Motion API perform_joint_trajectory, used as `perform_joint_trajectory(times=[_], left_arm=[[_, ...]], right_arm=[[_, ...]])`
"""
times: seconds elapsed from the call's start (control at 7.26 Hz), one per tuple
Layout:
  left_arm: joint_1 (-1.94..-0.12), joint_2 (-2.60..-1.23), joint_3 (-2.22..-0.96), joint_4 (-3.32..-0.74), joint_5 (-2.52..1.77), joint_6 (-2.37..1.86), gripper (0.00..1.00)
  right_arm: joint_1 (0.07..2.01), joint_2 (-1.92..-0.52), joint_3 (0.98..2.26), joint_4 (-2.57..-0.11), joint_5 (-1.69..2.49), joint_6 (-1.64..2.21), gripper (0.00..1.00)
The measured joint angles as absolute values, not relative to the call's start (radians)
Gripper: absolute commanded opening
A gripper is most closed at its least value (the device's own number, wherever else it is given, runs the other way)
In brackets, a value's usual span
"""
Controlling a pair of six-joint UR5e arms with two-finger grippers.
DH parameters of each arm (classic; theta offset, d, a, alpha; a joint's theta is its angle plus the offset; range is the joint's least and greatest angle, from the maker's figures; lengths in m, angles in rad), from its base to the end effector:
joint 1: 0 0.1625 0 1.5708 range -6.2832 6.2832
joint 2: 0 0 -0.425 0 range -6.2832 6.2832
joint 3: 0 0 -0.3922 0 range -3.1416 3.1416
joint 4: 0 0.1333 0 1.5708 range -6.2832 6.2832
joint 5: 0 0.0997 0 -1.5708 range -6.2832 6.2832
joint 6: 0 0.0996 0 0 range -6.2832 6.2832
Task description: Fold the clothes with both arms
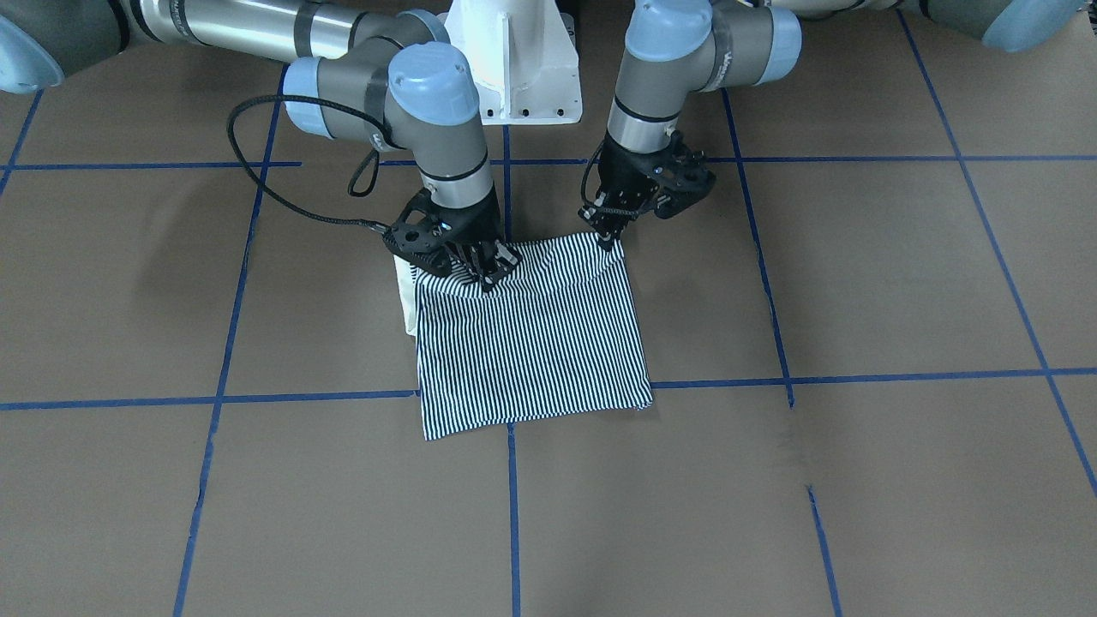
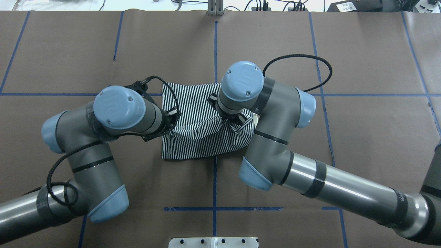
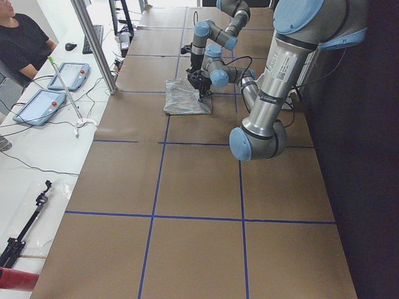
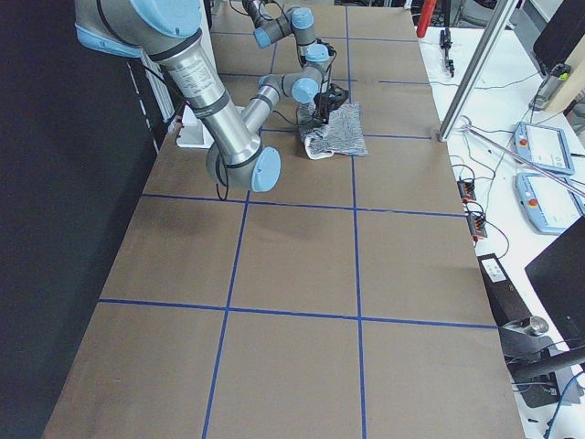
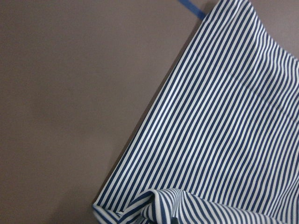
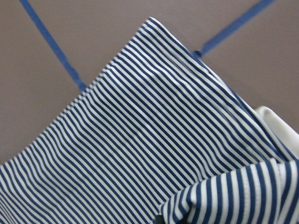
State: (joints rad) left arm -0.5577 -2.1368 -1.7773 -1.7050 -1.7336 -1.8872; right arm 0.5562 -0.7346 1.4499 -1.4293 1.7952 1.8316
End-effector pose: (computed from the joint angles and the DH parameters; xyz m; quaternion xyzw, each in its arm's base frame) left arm 0.4875 -0.4422 0.2296 -0.0200 0.4422 -0.3470 0.8269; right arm -0.5784 -0.4904 0.1784 -0.0400 -0.4233 0.3164 0.8480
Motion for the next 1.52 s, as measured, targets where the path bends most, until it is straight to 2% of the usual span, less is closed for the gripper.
perform_joint_trajectory(times=[0.14, 0.28, 0.41, 0.69, 1.1, 1.52], left_arm=[[-0.632, -2.178, -1.686, -1.749, -1.738, -1.839, 1.0], [-0.702, -2.2, -1.609, -1.796, -1.74, -1.763, 1.0], [-0.756, -2.208, -1.541, -1.852, -1.742, -1.7, 1.0], [-0.794, -2.211, -1.462, -1.939, -1.748, -1.647, 1.0], [-0.817, -2.202, -1.464, -1.952, -1.844, -1.615, 1.0], [-0.869, -2.121, -1.553, -1.94, -1.89, -1.514, 1.0]], right_arm=[[0.604, -0.645, 1.281, -1.354, 1.793, 1.791, 1.0], [0.648, -0.596, 1.159, -1.275, 1.775, 1.745, 1.0], [0.677, -0.579, 1.093, -1.23, 1.742, 1.681, 1.0], [0.701, -0.574, 1.045, -1.205, 1.717, 1.606, 1.0], [0.688, -0.546, 1.077, -1.265, 1.746, 1.517, 1.0], [0.635, -0.507, 1.064, -1.378, 1.726, 1.262, 1.0]])
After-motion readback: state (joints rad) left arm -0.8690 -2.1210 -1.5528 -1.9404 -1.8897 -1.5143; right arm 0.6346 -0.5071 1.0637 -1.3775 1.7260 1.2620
